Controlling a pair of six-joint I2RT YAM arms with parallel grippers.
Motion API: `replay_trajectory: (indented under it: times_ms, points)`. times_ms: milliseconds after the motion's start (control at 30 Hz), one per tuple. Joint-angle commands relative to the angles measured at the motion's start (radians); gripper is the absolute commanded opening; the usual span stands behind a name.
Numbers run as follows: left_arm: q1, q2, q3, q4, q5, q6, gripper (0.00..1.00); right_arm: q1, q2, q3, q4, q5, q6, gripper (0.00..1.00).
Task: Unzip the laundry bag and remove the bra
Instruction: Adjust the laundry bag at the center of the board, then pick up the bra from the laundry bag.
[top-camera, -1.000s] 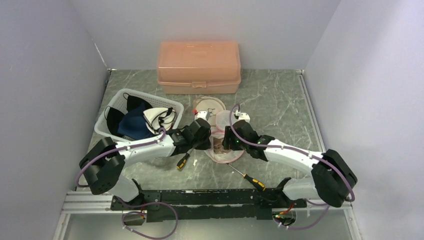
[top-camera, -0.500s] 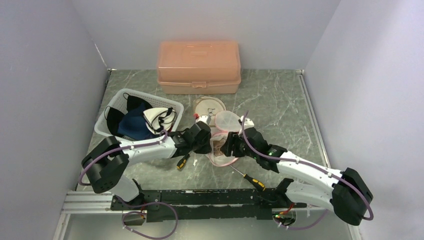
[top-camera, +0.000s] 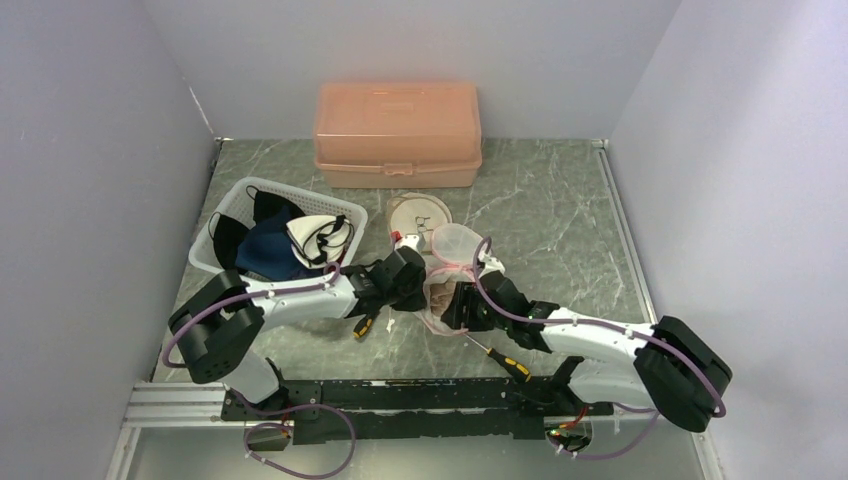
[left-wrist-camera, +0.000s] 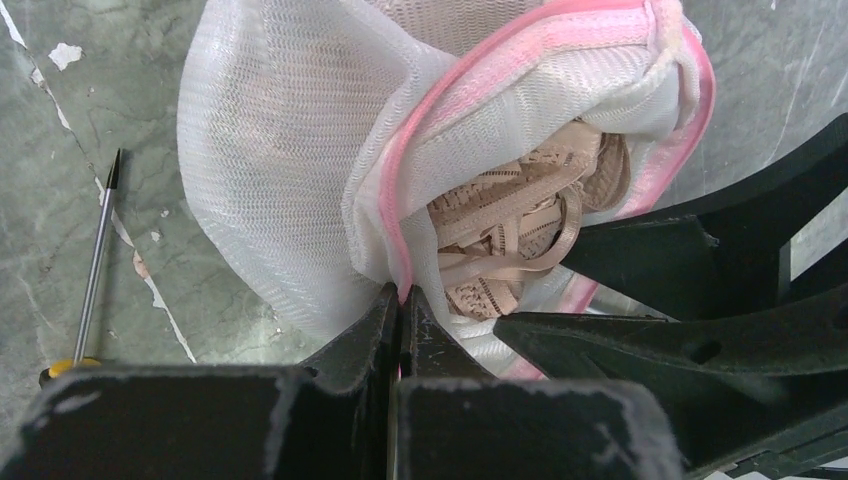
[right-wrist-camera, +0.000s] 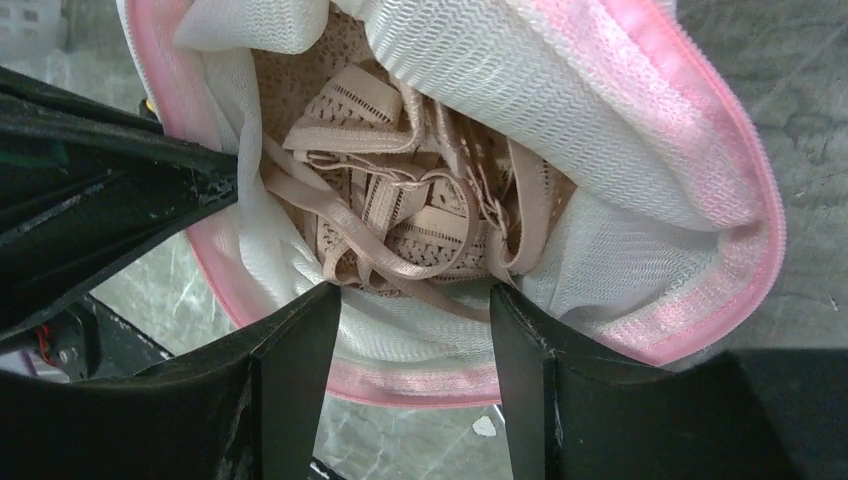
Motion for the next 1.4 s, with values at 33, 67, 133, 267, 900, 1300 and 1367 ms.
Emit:
replay_trajectory:
  times_ms: [33, 67, 133, 267, 900, 1300, 1367]
  points:
    - [-0.011, 0.003, -0.018, 0.031, 0.009, -0.018, 0.03, -0.003, -0.022, -0.033, 0.043, 0.072, 0.080, 0.62]
    - [-0.010, 0.002, -0.023, 0.032, 0.010, -0.018, 0.03, -0.004, -0.039, -0.035, 0.037, 0.082, 0.086, 0.63]
    - [-0.012, 0.002, -0.028, 0.035, 0.009, -0.019, 0.03, -0.003, -0.087, -0.041, 0.020, 0.101, 0.100, 0.69]
    - [-0.014, -0.004, -0.042, 0.046, 0.012, -0.022, 0.03, -0.006, -0.181, -0.020, -0.040, 0.152, 0.108, 0.73]
    - [-0.039, -0.011, -0.042, 0.046, 0.007, -0.017, 0.03, -0.082, -0.112, 0.082, -0.012, 0.115, 0.030, 0.74]
    - [-0.040, 0.005, -0.025, 0.038, -0.003, -0.010, 0.03, -0.071, -0.253, 0.077, -0.030, 0.098, -0.004, 0.74]
    - [-0.040, 0.010, -0.020, 0.038, -0.003, -0.012, 0.03, -0.071, -0.210, 0.093, -0.029, 0.088, -0.005, 0.74]
